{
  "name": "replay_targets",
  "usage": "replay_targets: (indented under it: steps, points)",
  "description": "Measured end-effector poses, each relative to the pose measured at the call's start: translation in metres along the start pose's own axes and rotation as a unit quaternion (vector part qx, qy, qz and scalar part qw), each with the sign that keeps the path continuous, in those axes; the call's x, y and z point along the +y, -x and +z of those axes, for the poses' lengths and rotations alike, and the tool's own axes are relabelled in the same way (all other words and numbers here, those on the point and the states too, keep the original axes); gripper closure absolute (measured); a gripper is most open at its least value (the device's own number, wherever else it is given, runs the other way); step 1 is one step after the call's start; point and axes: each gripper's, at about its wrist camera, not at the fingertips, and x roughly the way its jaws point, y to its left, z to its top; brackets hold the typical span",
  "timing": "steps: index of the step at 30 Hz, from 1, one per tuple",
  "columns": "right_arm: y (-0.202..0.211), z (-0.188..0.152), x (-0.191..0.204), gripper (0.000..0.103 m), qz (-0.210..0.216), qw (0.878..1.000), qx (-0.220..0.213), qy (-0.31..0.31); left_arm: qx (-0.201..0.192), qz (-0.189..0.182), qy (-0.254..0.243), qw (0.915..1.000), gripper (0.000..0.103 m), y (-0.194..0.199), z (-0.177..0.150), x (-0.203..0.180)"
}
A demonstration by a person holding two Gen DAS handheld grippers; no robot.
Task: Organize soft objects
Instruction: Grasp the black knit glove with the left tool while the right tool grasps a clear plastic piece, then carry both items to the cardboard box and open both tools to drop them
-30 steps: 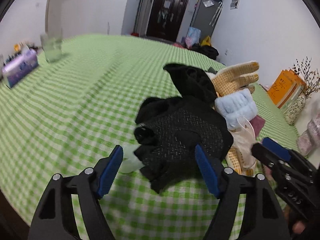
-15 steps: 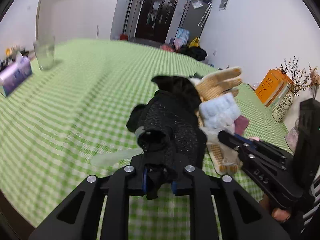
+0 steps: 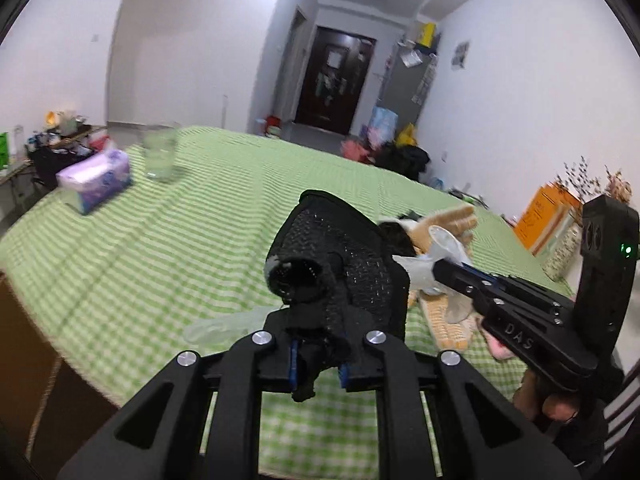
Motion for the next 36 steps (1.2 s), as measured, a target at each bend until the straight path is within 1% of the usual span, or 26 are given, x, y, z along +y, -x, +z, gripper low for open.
replay_targets:
  steps: [4,9,12,14,16,18,19,21,22,27,28,30,31,32,33,35,36]
  points:
    - [-0.006,0.008,0.028,0.097,0.038,0.999,0.002,0.022,-0.015,0.039,0.031,0.9986,0.092,0.033,-0.007,0.034]
    - [-0.032,0.021,0.08,0.097,0.084,0.994,0.018,0.064,-0.037,0.085,0.068,0.9933,0.092,0.075,-0.015,0.08]
    - [-0.049,0.027,0.119,0.097,0.109,0.99,0.022,0.092,-0.05,0.121,0.092,0.9871,0.092,0.099,-0.022,0.109]
    - [-0.06,0.029,0.144,0.097,0.126,0.986,0.026,0.109,-0.056,0.145,0.113,0.9813,0.092,0.113,-0.026,0.131]
    - [-0.072,0.032,0.169,0.097,0.147,0.981,0.035,0.12,-0.063,0.173,0.136,0.9734,0.091,0.126,-0.032,0.155]
    - [-0.081,0.032,0.203,0.097,0.168,0.974,0.04,0.145,-0.067,0.204,0.16,0.9636,0.091,0.139,-0.038,0.179]
    - [-0.086,0.032,0.221,0.097,0.178,0.97,0.043,0.16,-0.074,0.226,0.18,0.9545,0.091,0.148,-0.039,0.196]
    - [-0.093,0.032,0.25,0.097,0.192,0.963,0.046,0.183,-0.088,0.26,0.201,0.9403,0.091,0.162,-0.043,0.214]
    - [-0.095,0.032,0.261,0.097,0.196,0.961,0.048,0.191,-0.092,0.273,0.206,0.935,0.091,0.168,-0.045,0.22]
    - [-0.119,0.03,0.332,0.097,0.241,0.939,0.074,0.232,-0.112,0.347,0.232,0.9016,0.091,0.201,-0.055,0.245]
    - [-0.123,0.029,0.348,0.097,0.249,0.935,0.079,0.241,-0.112,0.369,0.236,0.892,0.091,0.208,-0.059,0.251]
    - [-0.127,0.023,0.373,0.097,0.265,0.924,0.091,0.26,-0.106,0.392,0.252,0.8781,0.091,0.218,-0.067,0.262]
    - [-0.13,0.021,0.382,0.097,0.272,0.92,0.097,0.266,-0.102,0.4,0.262,0.8724,0.091,0.219,-0.072,0.267]
    - [-0.134,0.016,0.394,0.097,0.278,0.914,0.106,0.277,-0.095,0.405,0.272,0.8677,0.091,0.22,-0.077,0.273]
    - [-0.137,0.011,0.404,0.097,0.281,0.908,0.115,0.288,-0.084,0.413,0.285,0.8608,0.091,0.222,-0.083,0.282]
    - [-0.144,0.0,0.419,0.097,0.289,0.899,0.134,0.301,-0.078,0.424,0.301,0.8504,0.091,0.225,-0.091,0.294]
    - [-0.148,-0.004,0.423,0.097,0.292,0.895,0.144,0.305,-0.076,0.428,0.306,0.8471,0.091,0.225,-0.093,0.293]
